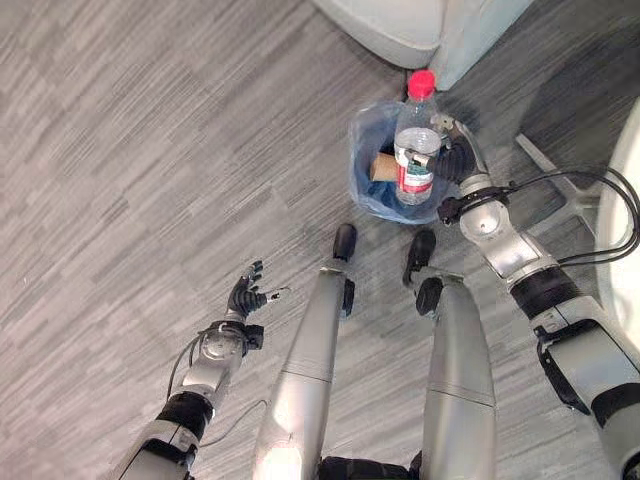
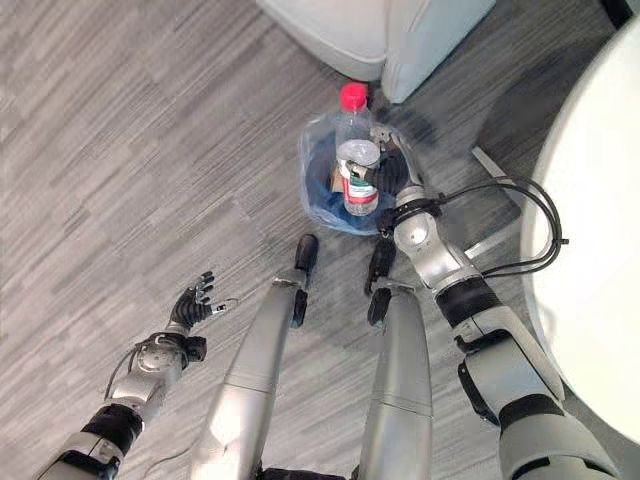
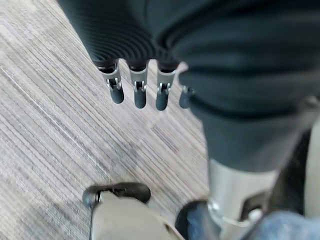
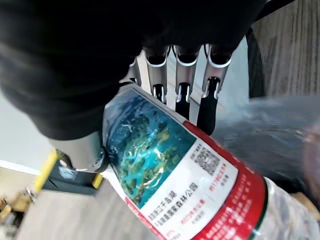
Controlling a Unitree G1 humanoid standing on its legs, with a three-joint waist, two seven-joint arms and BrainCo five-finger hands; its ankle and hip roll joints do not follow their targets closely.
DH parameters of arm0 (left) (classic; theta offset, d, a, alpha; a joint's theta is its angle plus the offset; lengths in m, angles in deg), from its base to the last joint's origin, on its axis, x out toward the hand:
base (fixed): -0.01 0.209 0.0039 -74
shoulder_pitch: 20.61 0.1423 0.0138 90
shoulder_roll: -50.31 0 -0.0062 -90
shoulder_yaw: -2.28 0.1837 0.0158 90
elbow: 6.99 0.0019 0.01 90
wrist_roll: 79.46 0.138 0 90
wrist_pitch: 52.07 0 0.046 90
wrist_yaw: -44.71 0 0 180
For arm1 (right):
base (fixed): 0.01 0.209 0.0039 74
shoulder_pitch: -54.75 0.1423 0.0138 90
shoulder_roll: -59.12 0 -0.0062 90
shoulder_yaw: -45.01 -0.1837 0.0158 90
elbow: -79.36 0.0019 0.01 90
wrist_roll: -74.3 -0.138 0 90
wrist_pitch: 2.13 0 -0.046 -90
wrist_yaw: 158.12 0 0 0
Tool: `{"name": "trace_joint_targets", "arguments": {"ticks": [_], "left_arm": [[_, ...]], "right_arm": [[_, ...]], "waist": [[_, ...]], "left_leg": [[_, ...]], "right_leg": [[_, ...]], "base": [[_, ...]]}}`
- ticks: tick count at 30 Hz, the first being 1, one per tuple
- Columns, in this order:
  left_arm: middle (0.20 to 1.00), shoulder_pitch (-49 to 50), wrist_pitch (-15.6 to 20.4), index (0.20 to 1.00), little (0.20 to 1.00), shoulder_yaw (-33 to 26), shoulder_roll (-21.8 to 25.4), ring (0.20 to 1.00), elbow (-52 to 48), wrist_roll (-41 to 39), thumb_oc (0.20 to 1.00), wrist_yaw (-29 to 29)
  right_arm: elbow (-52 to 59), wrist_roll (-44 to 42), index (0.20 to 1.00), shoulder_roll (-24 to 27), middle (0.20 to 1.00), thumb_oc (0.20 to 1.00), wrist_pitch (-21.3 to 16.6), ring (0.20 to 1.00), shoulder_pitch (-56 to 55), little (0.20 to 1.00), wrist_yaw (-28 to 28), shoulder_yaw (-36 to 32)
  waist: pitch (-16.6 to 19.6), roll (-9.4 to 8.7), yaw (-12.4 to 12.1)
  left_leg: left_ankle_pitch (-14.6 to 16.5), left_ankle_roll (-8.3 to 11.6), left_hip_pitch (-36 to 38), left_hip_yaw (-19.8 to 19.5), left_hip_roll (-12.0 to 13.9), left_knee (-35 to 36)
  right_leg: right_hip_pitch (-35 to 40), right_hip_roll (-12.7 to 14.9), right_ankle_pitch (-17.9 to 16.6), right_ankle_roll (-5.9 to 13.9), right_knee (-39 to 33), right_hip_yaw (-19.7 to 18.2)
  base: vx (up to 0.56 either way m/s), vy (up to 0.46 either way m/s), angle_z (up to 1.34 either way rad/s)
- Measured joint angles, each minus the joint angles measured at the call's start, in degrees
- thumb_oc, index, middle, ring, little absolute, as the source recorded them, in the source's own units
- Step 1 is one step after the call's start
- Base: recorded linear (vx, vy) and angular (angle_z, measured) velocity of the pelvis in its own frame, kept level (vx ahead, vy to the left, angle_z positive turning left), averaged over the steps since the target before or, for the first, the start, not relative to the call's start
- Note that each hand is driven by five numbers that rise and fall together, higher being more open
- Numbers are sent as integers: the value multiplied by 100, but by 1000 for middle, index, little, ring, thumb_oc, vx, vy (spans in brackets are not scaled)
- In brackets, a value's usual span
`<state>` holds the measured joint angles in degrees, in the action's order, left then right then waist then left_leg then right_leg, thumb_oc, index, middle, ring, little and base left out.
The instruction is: Gather garbage on tea table into small bin, then transfer packed bag to large trash can.
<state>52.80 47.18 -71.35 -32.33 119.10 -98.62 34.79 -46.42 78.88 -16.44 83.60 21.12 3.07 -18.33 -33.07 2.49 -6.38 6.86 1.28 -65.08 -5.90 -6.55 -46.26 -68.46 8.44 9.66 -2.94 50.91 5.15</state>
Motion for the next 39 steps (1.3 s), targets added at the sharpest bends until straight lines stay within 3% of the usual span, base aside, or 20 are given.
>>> {"name": "trace_joint_targets", "arguments": {"ticks": [1, 3, 7, 8, 9, 11, 18, 23, 31, 35, 36, 37, 39], "left_arm": [[1000, 3, -1, 1000, 1000, 67, -3, 1000, -3, 0, 1000, -4], [1000, 0, 4, 1000, 1000, 172, -15, 1000, -90, -1, 1000, -14], [1000, -53, 31, 1000, 1000, 325, -5, 1000, -241, -4, 1000, -31], [1000, -55, 33, 1000, 1000, 390, -10, 1000, -253, -3, 1000, -28], [1000, -85, 33, 1000, 1000, 395, -35, 1000, -253, -4, 1000, -26], [1000, -178, 31, 1000, 1000, 387, -34, 1000, -233, -4, 1000, -36], [1000, -239, 38, 1000, 1000, 363, -49, 1000, -228, 3, 1000, -129], [1000, -198, 34, 1000, 1000, 365, -64, 1000, -214, 11, 1000, -134], [1000, -201, 44, 1000, 1000, 386, -50, 1000, -100, 14, 1000, -165], [1000, -280, 60, 1000, 1000, 457, -46, 1000, 23, 8, 1000, -212], [1000, -281, 60, 1000, 1000, 477, -45, 1000, 25, 6, 1000, -226], [1000, -288, 61, 1000, 1000, 593, -41, 1000, 19, 5, 1000, -250], [1000, -370, 57, 1000, 1000, 657, -57, 1000, 23, 6, 1000, -250]], "right_arm": [[-25, 0, 200, 16, 200, 200, 5, 200, 93, 200, -8, 9], [-168, -1, 200, 82, 200, 200, 69, 200, 152, 200, -117, 118], [-512, -7, 200, 73, 200, 200, 124, 200, 459, 200, -171, 391], [-590, -9, 338, 69, 338, 338, 121, 338, 497, 338, -177, 438], [-866, -15, 1000, 7, 1000, 1000, 121, 1000, 646, 1000, -181, 449], [-1007, -19, 1000, 7, 1000, 1000, 209, 1000, 690, 1000, -205, 440], [-356, 443, 1000, 113, 1000, 1000, 206, 1000, 121, 1000, -329, 498], [-381, 1276, 1000, 88, 1000, 1000, 226, 1000, -426, 1000, -170, 1179], [-1570, 1859, 1000, -519, 1000, 1000, 381, 1000, -338, 1000, -39, 1661], [-2466, 1915, 1000, -853, 1000, 1000, 583, 1000, -149, 1000, 71, 1817], [-2478, 1911, 467, -852, 467, 467, 593, 467, -148, 467, 72, 1805], [-2637, 1899, 200, -905, 200, 200, 596, 200, -121, 200, 78, 1806], [-2717, 1779, 200, -912, 200, 200, 602, 200, -116, 200, 129, 1772]], "waist": [[-1, 5, -62], [0, 3, -59], [8, 15, -123], [11, 21, -117], [13, 23, -113], [13, 23, -127], [268, 3, -14], [481, -54, 91], [594, -44, 116], [584, -28, -29], [578, -18, -62], [569, 0, -93], [531, 48, -103]], "left_leg": [[20, -11, -5, -41, 48, 87], [14, -6, -84, 145, 30, 25], [36, -5, -202, -115, -50, 98], [36, -5, -197, -100, -62, 107], [30, -3, -187, -87, -69, 165], [-21, 40, -125, -37, -70, 154], [-32, 26, 377, -5, -45, 505], [-81, -4, 441, -15, 11, 683], [-120, 1, 196, -18, -17, 662], [-117, 25, -10, -7, -103, 509], [-117, 26, -38, -11, -103, 486], [-101, 39, -97, -24, -121, 402], [-73, 49, -147, -72, -159, 310]], "right_leg": [[-50, -20, -23, 10, -10, 44], [-265, 105, 482, 50, 516, -78], [-282, 109, 328, 79, 216, 108], [-277, 117, 309, 61, 210, 92], [-261, 124, 231, -3, 141, 90], [-160, 150, -87, -106, 88, 115], [330, 153, -120, -52, -256, 126], [428, 81, -184, 56, -512, 128], [188, 106, -213, 102, -459, 127], [-53, 206, -127, 19, -177, 118], [-81, 207, -126, 17, -152, 123], [-144, 225, -78, 14, -43, 118], [-182, 275, 4, 10, 76, 162]], "base": [[13, -14, -25], [6, -10, 17], [15, -8, 10], [13, -10, 3], [9, -17, 10], [8, -33, 10], [3, -26, -3], [1, -26, -6], [11, -18, 2], [1, -6, 12], [1, -16, 10], [-2, -18, 8], [-15, -15, 14]]}}
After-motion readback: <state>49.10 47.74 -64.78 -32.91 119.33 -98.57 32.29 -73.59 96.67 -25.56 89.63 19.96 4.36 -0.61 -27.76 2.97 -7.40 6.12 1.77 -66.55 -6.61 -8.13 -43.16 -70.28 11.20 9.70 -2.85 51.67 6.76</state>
